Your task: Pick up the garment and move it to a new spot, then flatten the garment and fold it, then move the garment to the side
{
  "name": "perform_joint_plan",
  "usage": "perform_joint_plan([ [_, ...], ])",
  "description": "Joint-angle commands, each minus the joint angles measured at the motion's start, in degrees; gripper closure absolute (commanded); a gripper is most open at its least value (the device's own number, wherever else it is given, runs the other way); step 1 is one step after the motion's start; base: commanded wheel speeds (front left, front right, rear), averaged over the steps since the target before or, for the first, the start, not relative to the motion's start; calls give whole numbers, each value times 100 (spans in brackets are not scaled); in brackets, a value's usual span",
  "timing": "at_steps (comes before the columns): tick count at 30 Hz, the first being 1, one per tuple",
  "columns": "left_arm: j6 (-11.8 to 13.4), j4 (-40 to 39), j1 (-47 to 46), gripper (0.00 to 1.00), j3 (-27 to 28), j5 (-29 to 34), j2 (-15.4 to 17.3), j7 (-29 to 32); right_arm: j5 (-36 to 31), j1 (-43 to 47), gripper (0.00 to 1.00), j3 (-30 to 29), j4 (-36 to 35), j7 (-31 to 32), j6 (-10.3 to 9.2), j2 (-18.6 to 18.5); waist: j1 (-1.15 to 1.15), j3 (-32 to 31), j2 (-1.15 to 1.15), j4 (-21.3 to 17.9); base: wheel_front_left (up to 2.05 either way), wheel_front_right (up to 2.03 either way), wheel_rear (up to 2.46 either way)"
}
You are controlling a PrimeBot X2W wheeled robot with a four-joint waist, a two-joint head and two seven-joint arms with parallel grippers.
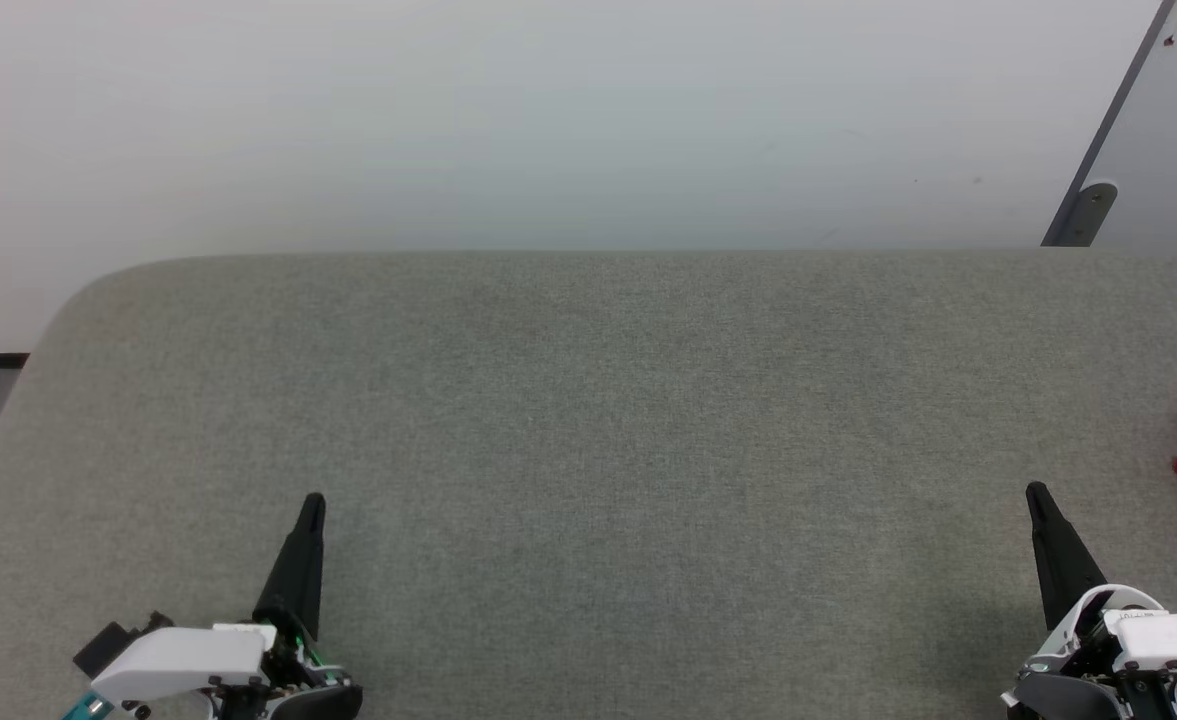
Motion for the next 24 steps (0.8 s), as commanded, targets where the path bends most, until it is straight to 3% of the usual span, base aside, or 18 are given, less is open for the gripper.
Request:
perform_joint_plan([
  [1, -20, 8, -56, 100, 12, 26, -12, -1, 19, -15, 100, 4, 1, 12, -8, 20, 0, 0, 0, 0, 0, 0, 0],
  [24, -20, 8, -58, 100, 36, 42, -29, 29, 21, -15, 100, 6, 1, 11, -8, 19, 0, 0, 0, 0, 0, 0, 0],
])
